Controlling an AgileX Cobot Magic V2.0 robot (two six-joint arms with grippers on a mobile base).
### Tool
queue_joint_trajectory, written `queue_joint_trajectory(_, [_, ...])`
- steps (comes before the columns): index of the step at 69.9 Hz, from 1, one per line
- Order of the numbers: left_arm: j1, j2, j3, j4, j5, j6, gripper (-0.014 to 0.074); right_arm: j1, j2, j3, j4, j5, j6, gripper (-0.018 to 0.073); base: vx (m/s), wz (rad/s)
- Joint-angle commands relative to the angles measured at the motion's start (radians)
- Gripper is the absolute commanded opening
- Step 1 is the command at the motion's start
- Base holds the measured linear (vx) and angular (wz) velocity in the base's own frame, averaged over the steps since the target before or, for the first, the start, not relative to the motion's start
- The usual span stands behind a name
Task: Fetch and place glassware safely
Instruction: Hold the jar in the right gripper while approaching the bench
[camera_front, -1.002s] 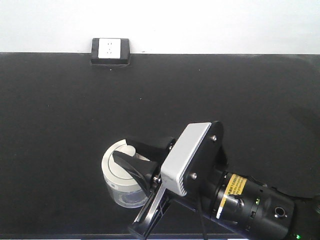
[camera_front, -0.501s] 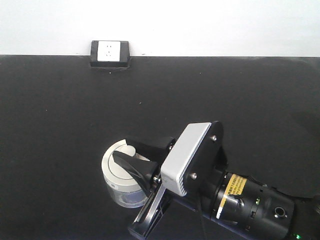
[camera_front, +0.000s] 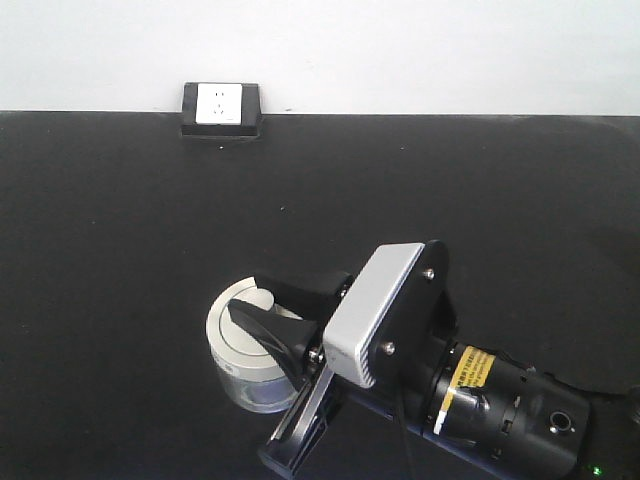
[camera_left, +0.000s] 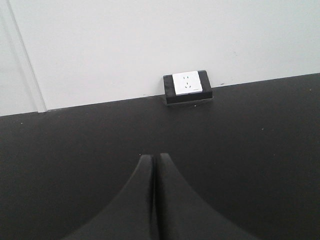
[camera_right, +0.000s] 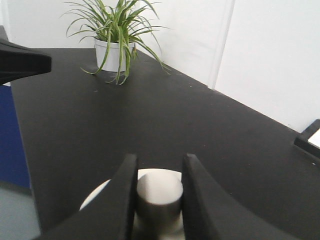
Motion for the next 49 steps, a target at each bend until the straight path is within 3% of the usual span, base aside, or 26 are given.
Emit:
queue_joint_trajectory(1, [-0.007, 0.006, -0.028, -0.006, -0.067, -0.007, -0.0007, -0.002, -0.024, -0.032, 0.005, -0.103, -0.007, -0.0003, 0.00, 0.00])
queue_joint_trajectory(49, [-0.007, 0.006, -0.028, -0.006, -0.067, -0.007, -0.0007, -0.002, -0.023, -0.032, 0.005, -0.102, -0.007, -0.0003, 0.00, 0.00])
